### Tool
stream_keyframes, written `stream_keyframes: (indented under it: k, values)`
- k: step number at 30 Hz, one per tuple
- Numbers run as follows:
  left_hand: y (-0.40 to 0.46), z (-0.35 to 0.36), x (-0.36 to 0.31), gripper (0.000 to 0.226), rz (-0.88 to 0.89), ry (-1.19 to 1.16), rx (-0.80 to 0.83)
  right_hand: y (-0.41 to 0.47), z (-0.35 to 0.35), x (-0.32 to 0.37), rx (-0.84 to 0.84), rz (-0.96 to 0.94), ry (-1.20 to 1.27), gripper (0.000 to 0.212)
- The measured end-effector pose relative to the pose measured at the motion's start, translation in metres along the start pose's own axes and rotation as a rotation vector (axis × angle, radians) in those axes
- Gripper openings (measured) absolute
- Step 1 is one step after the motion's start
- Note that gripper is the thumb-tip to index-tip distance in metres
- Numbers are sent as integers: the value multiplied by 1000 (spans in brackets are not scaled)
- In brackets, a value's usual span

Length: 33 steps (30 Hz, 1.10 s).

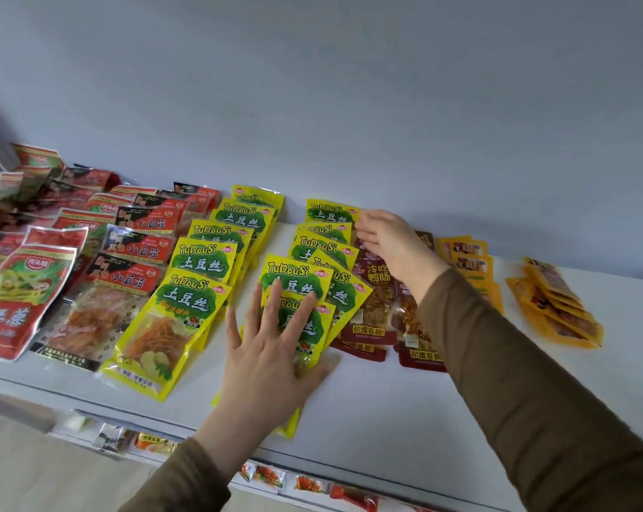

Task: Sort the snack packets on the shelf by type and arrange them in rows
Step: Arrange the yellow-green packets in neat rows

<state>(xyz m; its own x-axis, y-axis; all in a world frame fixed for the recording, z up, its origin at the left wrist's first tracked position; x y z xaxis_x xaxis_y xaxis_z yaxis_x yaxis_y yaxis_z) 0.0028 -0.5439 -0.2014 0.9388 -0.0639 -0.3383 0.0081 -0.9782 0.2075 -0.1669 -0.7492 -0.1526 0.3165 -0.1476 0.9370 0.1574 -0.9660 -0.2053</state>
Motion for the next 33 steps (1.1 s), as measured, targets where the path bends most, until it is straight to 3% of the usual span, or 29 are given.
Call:
stream_keyframes:
  k: [4, 10, 15, 22, 28, 33]
  values:
    - [28, 3, -16, 90, 40, 65, 21, -16, 24, -15, 69, 92, 137, 26]
    - [34, 7, -18, 72, -39, 6, -16, -15, 48, -10, 89, 86, 360, 39]
    - [34, 8, -19, 68, -20, 6, -29, -10, 51, -17, 9, 122, 354, 51]
    - [36, -8, -11, 76, 14, -176, -48, -1, 58, -12, -11, 206, 396, 49]
    - [14, 1, 7, 76, 14, -18, 124, 6, 68, 3, -58, 311, 273, 52]
    - [13, 0, 18, 71, 13, -11, 119, 8, 81, 7, -65, 320, 235, 45]
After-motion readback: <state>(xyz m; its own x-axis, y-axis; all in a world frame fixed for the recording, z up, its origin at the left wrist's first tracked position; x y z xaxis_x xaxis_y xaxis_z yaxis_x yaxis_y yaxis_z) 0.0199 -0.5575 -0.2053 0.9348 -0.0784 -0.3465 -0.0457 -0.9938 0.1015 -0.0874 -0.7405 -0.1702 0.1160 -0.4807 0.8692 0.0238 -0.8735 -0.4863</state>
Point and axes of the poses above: each hand's wrist, its own y-axis towards the middle knuckle, its own z-axis out of the palm, x = y × z, the point moved 4 cm from there along y, towards the middle knuckle, and after that the axes turned 10 degrees about -y, right-handed, at the moved point
